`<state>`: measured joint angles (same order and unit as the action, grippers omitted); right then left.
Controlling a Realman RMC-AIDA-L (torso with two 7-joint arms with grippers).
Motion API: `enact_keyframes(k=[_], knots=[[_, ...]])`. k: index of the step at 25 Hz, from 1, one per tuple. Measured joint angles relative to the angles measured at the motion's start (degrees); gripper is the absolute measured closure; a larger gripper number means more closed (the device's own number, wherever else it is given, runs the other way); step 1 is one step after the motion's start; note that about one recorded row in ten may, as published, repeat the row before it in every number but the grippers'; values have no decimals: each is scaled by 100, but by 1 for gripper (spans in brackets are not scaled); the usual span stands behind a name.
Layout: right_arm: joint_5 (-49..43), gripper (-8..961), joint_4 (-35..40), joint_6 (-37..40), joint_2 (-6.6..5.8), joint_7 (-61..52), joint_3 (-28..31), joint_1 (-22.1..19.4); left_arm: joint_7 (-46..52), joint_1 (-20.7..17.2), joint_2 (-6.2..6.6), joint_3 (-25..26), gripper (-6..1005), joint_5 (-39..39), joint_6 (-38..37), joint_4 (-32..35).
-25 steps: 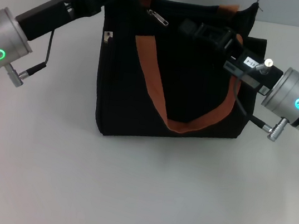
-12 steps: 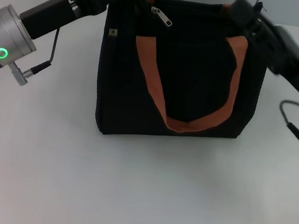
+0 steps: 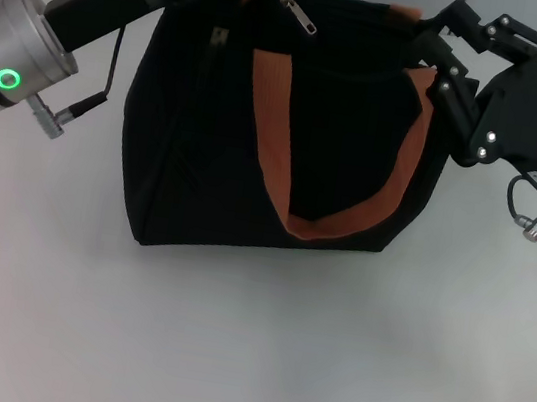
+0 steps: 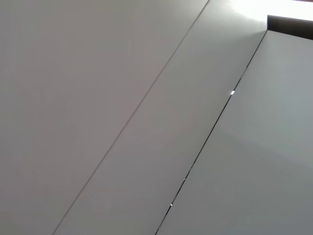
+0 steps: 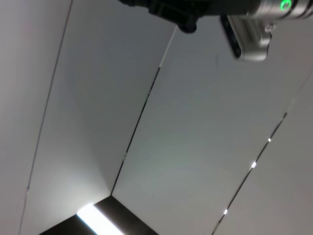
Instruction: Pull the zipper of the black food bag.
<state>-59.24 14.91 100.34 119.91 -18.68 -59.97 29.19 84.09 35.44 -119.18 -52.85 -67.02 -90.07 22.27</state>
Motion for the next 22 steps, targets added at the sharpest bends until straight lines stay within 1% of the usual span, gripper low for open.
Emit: enact_keyframes(k=[1,2,3,4,6,7,8,11,12,17,22], knots=[[13,724,-44,-17,1,341,16,0,0,31,0,-6,961,7,0,-16],[78,724,-188,-44,1,1028,25,37,0,75,0,-9,961,11,2,-35],[78,723,-188,-44,1,1028,25,37,1,101,0,-11,961,12,6,-44],[145,722,-279,-56,1,1349,16,66,2,141,0,-15,960,13,14,-63],[394,721,-573,-71,1,2118,-4,197,24,213,0,-46,960,14,31,-87],[578,694,-865,-76,1,2714,9,351,35,232,0,-55,960,15,35,-92],[578,666,-865,-76,1,2714,9,351,47,250,0,-66,960,17,41,-98],[635,584,-1058,-159,-1,3147,34,529,67,290,0,-73,960,29,55,-117],[637,585,-1102,-275,-1,3222,28,627,70,299,0,-72,960,31,57,-121],[635,590,-1235,-446,-3,3147,-8,783,73,348,0,-73,959,37,67,-134],[591,590,-1382,-572,-3,3476,-29,796,73,402,0,-83,959,78,72,-169]])
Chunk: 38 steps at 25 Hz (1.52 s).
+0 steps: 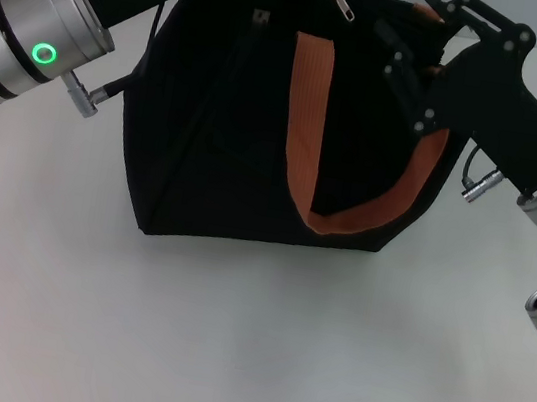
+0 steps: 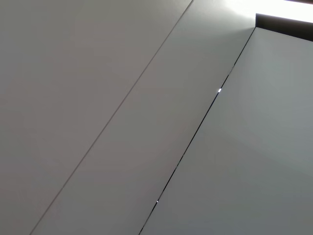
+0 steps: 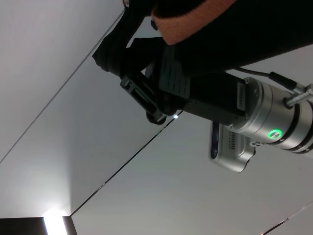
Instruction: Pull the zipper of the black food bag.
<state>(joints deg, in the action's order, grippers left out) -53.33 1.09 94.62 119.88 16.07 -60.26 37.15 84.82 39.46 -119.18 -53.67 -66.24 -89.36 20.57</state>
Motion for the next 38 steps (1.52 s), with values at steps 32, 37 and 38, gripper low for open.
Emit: enact_keyframes(k=[32,37,38], knots=[[-82,590,-102,-309,0,489,9,340,-36,186,0,-56,956,28,62,-142],[-85,589,-107,-450,0,490,3,336,-50,177,0,-23,955,28,66,-142],[-97,589,-116,-475,0,491,-10,331,-54,176,0,-18,955,28,67,-142]])
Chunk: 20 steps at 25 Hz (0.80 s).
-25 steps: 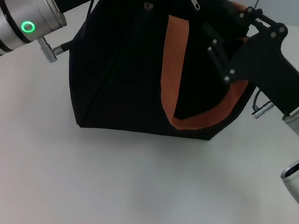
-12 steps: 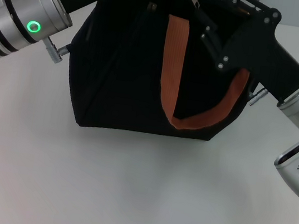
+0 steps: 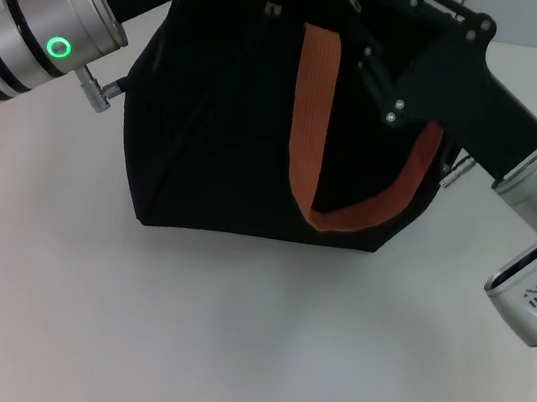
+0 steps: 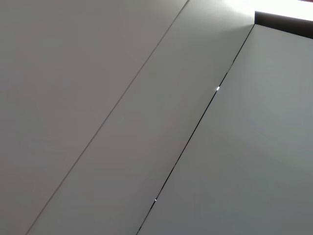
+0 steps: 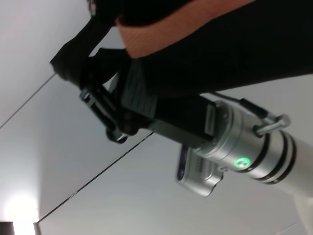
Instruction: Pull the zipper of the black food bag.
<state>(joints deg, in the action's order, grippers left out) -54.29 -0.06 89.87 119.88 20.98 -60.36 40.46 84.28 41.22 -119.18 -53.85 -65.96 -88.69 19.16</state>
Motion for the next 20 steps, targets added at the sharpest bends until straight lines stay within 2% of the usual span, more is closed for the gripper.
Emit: enact_keyframes(k=[10,20], knots=[[-40,589,-74,-48,0,10,69,-28,-16,5,0,-17,954,2,10,0],[-27,590,-30,-55,0,14,79,115,-17,9,0,-39,953,70,20,-49]])
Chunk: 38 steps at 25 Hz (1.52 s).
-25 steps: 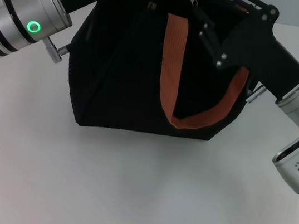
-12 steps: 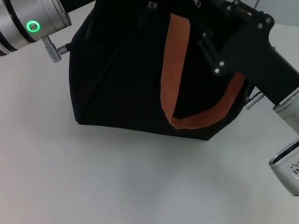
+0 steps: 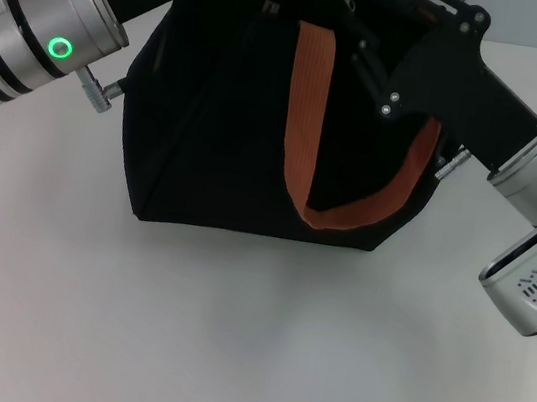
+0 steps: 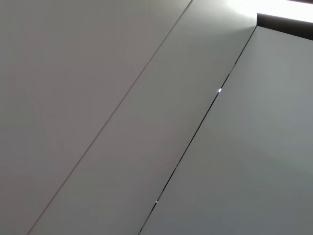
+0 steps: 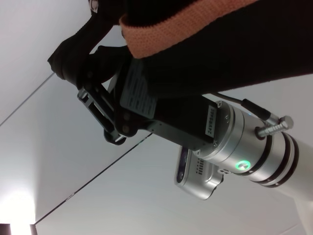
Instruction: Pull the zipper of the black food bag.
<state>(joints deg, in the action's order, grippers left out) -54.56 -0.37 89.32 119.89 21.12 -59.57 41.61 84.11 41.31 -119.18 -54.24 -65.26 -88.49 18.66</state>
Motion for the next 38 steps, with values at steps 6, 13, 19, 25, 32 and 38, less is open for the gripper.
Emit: enact_keyframes(k=[6,13,19,25,32,38], knots=[[0,590,2,-8,0,5,-2,14,0,0,0,0,953,2,0,-2],[-2,590,3,-13,0,8,67,17,0,0,0,2,952,8,0,-3],[-3,591,68,-110,-1,5,76,58,0,-1,0,2,952,8,0,-4],[-2,592,98,-161,-1,3,78,94,0,-1,0,1,951,8,-1,-3],[7,594,135,-161,-1,0,154,96,-3,-1,0,2,950,8,-2,-3],[8,595,136,-170,-1,-2,164,109,-9,0,0,1,950,8,-1,-3]])
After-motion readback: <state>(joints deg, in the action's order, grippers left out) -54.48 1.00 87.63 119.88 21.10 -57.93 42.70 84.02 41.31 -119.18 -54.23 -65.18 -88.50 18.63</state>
